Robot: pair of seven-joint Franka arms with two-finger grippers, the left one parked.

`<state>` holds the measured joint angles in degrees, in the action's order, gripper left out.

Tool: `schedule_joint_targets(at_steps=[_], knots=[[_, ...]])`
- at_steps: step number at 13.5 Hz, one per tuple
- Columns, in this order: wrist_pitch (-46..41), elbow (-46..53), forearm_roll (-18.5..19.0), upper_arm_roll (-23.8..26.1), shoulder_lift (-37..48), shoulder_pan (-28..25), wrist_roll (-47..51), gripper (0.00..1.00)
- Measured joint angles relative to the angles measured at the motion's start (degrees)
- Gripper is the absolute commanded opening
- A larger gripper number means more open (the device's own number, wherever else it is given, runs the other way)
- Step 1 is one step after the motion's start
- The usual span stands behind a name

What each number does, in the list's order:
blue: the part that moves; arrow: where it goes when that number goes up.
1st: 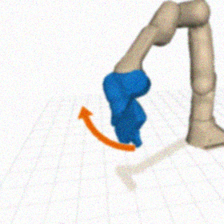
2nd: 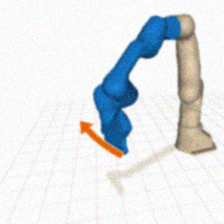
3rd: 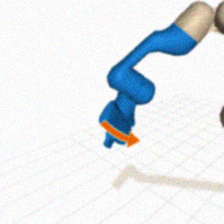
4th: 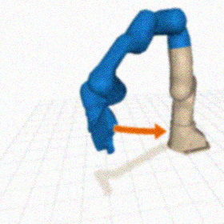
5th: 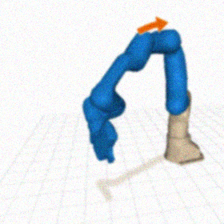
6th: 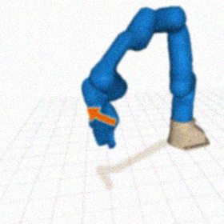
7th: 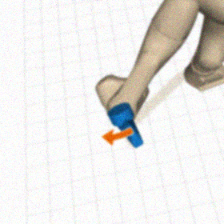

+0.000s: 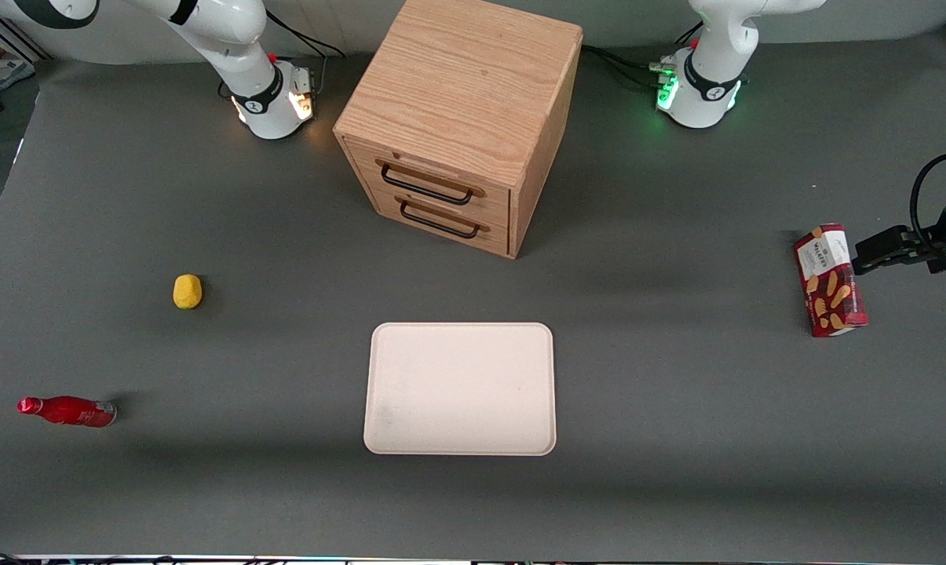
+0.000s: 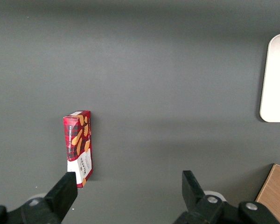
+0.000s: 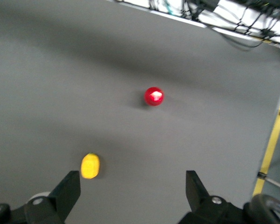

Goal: Place coke bottle on tray
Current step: 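Move the open right gripper down to the red Coca-Cola bottle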

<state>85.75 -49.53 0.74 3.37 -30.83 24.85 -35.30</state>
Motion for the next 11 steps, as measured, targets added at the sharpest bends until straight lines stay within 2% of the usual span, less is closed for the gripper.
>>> schedule_joint_targets(at_steps=[4, 11], knots=[[0.92, 0.64, 0.12, -1.05, -0.26, 2.05, -0.40, 1.00], [0.93, 0.74, 0.12, -3.24, -3.56, 1.88, 0.59, 1.00]])
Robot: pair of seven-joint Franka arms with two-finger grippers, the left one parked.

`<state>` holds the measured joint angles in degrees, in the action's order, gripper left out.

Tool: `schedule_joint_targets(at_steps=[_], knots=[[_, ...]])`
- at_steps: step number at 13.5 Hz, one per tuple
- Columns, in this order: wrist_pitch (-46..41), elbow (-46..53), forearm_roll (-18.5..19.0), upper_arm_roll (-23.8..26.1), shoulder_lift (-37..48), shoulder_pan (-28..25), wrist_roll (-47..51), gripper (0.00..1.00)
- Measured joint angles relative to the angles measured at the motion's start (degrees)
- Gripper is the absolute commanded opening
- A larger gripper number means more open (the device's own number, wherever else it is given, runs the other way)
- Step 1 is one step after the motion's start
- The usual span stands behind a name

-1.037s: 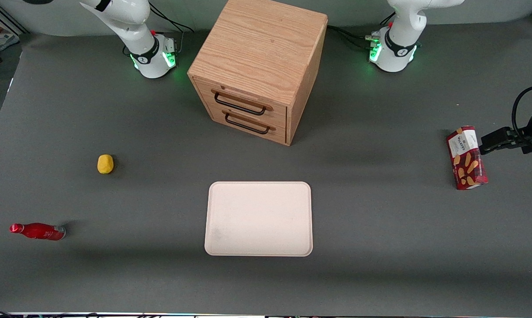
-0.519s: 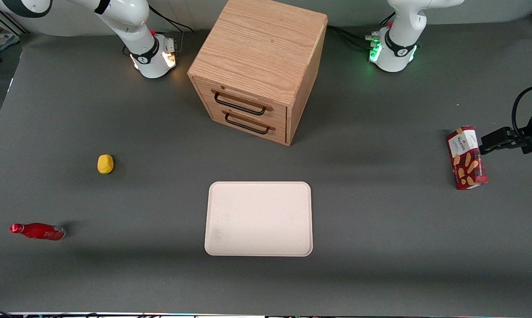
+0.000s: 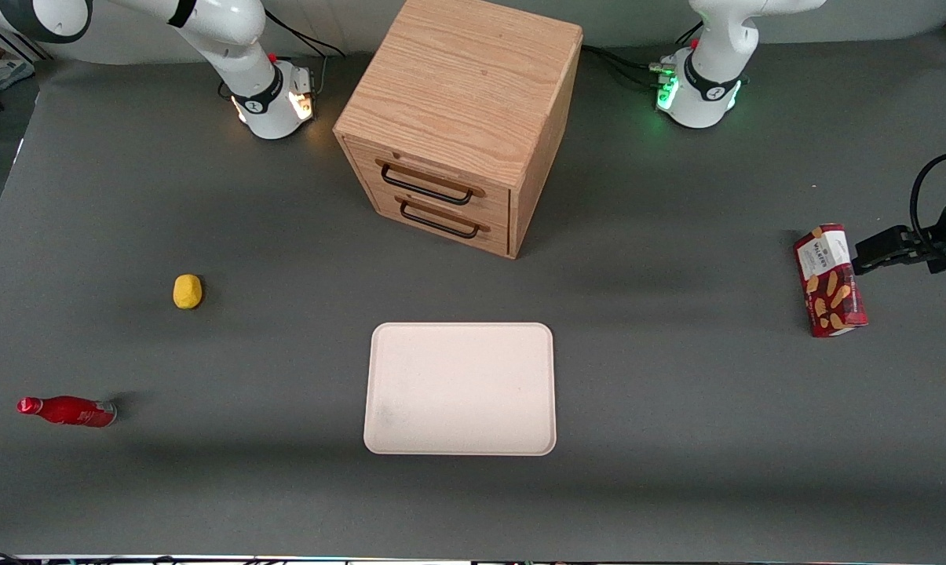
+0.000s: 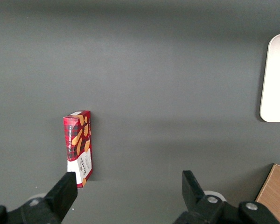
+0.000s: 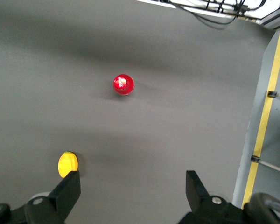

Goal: Place coke bottle on tray
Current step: 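Move the open right gripper down to the red Coca-Cola bottle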

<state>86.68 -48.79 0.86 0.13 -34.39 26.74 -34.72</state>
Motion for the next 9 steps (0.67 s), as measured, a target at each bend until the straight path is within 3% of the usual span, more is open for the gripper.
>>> schedule_joint_targets(at_steps=[9], knots=[[5.81, -0.01, -0.01, 0.00, -7.52, -2.77, 2.58, 1.00]])
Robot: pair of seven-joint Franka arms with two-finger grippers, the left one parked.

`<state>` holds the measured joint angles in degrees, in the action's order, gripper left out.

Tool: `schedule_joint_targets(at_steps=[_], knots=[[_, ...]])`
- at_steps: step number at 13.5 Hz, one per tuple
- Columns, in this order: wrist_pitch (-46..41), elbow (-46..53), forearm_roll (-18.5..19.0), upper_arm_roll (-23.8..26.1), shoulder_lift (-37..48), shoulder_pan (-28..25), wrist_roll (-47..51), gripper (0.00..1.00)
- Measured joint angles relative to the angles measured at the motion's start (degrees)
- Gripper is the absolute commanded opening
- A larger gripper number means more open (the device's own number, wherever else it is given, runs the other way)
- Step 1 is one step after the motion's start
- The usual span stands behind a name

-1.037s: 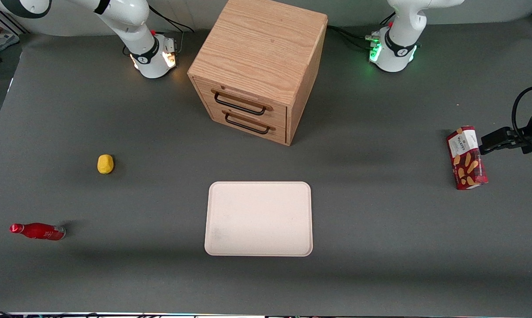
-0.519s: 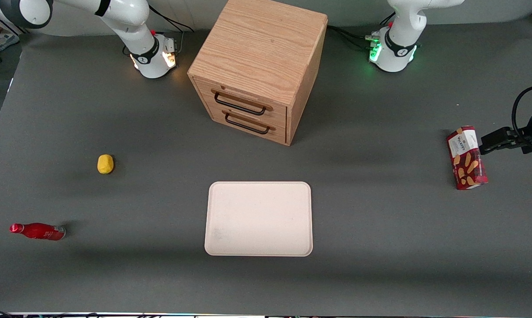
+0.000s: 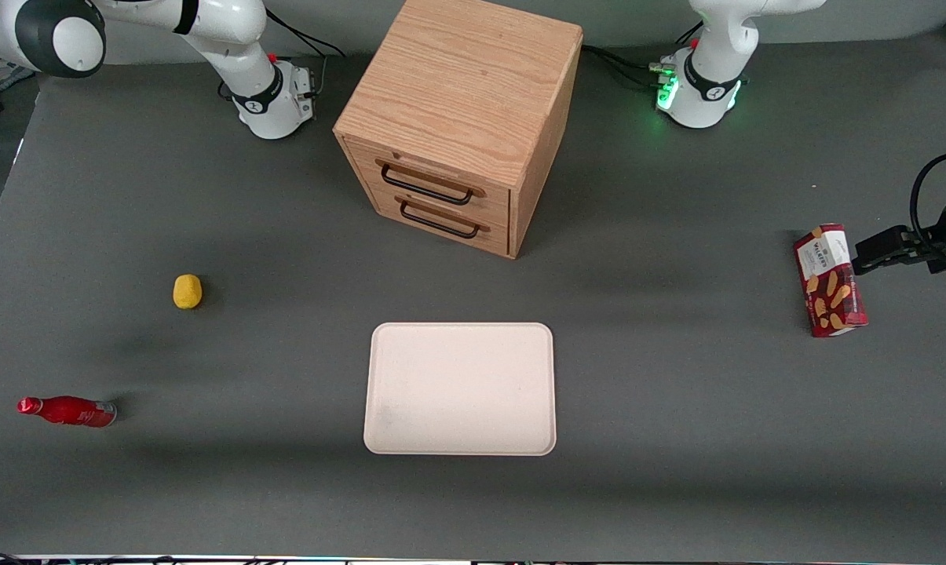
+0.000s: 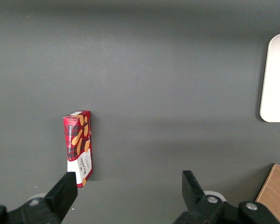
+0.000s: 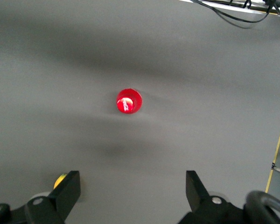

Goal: Place coke bottle on tray
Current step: 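Move the open right gripper down to the red Coca-Cola bottle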

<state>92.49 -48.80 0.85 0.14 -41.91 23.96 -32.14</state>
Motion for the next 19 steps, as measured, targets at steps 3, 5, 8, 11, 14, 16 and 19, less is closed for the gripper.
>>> schedule_joint_targets(at_steps=[3, 5, 8, 11, 14, 16, 19], knots=[[2.53, -0.38, -1.02, 0.05, -1.94, -0.01, 0.00, 1.00], [4.35, -0.96, -1.70, 0.10, -3.69, -0.11, 0.00, 1.00], [6.64, -1.61, -1.92, 0.17, -5.77, -1.10, 0.04, 1.00], [10.80, -3.54, -1.95, 0.17, -7.21, -1.97, 0.26, 1.00], [13.16, -4.64, -1.96, 0.17, -7.92, -2.44, 0.26, 1.00], [14.48, -5.54, -1.96, 0.17, -8.12, -2.53, 0.26, 1.00], [17.01, -7.51, -1.96, 0.17, -8.18, -2.53, 0.26, 1.00]])
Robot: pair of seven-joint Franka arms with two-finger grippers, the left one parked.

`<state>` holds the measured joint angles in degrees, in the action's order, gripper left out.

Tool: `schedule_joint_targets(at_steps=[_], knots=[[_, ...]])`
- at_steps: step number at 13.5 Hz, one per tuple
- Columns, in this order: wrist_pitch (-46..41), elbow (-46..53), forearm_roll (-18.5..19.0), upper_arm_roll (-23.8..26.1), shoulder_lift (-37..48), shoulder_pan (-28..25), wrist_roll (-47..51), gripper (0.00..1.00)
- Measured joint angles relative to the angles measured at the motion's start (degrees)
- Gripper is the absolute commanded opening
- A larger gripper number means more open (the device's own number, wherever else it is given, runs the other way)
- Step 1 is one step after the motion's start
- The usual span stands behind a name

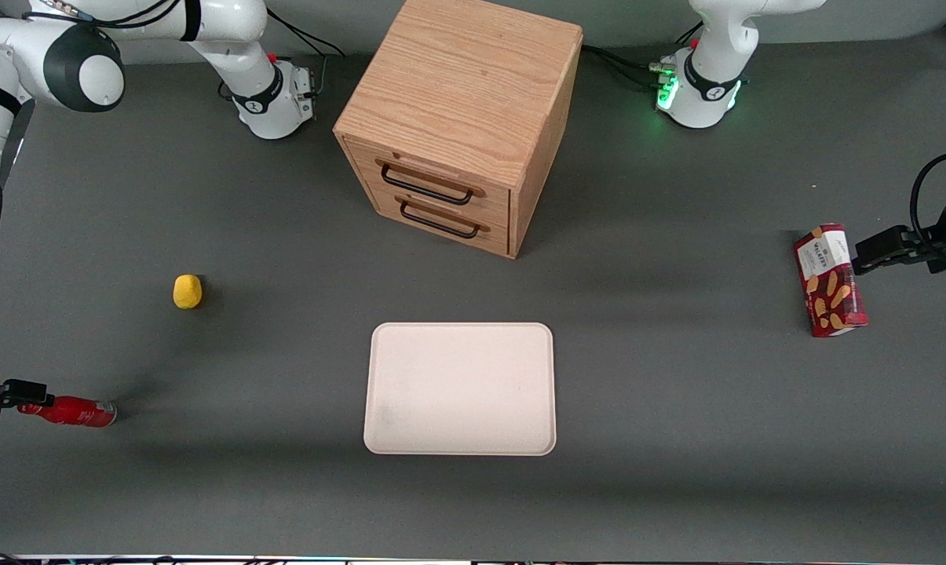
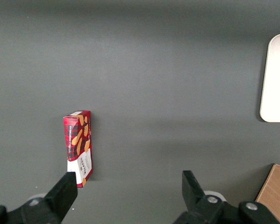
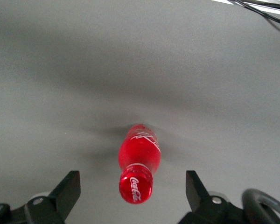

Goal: Place coke bottle on tray
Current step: 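Close the right gripper around the bottle's neck and lift it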

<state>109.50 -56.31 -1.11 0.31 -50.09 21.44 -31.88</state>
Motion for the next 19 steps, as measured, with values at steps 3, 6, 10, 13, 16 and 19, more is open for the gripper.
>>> schedule_joint_targets(at_steps=[3, 6, 10, 13, 16, 19], knots=[[0.80, -0.62, 0.00, 0.00, -0.02, 0.00, 0.00, 1.00], [2.73, -1.54, 0.00, 0.00, -0.06, 0.00, 0.00, 0.99], [2.96, -1.57, 0.00, 0.00, -0.07, 0.00, -0.08, 0.64], [3.01, -1.56, 0.00, 0.00, -0.06, -0.01, -0.67, 0.39], [3.04, -1.56, 0.06, 0.00, -0.06, -0.01, -1.09, 0.19], [3.04, -1.55, 0.24, 0.00, -0.06, -0.01, -1.82, 0.05]])
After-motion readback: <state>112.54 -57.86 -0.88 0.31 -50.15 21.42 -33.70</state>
